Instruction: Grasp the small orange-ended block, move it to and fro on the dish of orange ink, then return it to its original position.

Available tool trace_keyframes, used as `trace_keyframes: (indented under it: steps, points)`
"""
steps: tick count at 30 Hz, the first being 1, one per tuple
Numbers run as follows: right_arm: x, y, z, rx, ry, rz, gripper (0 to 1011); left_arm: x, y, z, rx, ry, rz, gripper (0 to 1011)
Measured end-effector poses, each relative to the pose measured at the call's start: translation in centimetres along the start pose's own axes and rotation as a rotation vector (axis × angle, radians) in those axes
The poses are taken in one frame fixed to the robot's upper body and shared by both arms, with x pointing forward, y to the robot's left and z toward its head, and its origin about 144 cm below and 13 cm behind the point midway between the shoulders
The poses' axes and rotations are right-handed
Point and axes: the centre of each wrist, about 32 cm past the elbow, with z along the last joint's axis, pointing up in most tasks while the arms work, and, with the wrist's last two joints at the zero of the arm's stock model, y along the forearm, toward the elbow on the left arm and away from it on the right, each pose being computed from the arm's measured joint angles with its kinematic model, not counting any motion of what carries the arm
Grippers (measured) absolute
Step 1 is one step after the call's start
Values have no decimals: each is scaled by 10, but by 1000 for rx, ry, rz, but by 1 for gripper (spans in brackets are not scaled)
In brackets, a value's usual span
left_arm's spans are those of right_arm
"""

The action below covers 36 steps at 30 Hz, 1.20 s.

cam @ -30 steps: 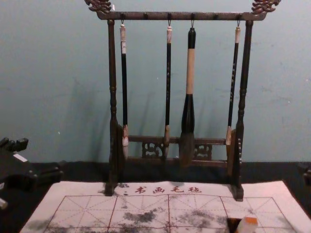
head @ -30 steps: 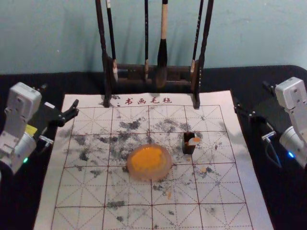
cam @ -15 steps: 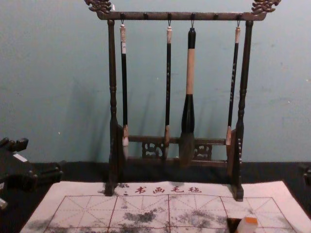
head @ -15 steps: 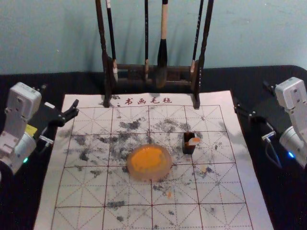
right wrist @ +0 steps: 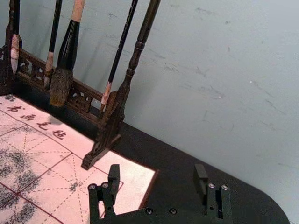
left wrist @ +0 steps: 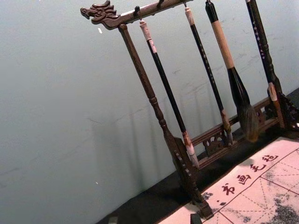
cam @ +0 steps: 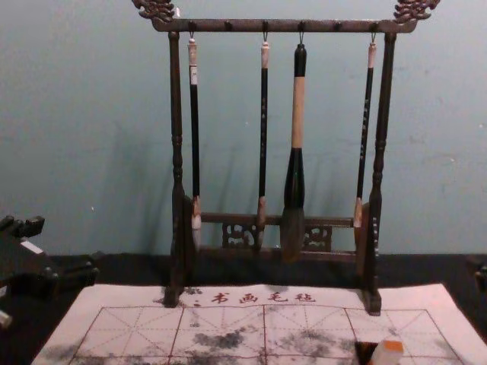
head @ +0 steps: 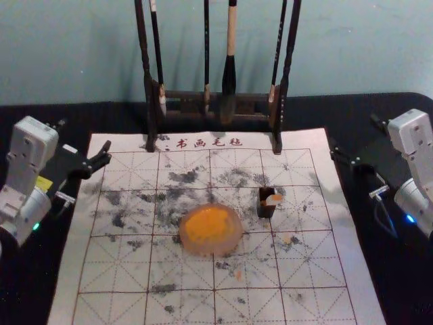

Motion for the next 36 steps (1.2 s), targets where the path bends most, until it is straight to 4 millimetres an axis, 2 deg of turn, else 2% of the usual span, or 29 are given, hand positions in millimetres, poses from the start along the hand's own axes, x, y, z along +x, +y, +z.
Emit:
trace_keyframes:
  steps: [5, 12, 25, 31, 36]
  points:
    - [0, 0, 0, 0, 0, 1, 1002, 0, 0, 0, 0, 0, 0, 1001]
    - [3, -7, 1, 22, 22, 104, 1002, 0, 0, 0, 0, 0, 0, 1001]
    - [19, -33, -16, 196, 43, 515, 1002, 0, 0, 0, 0, 0, 0, 1001]
    - [23, -30, -20, 221, 20, 650, 1000, 0, 0, 0, 0, 0, 0, 1001]
    - [23, -18, -21, 214, -8, 736, 1002, 0, 0, 0, 0, 0, 0, 1001]
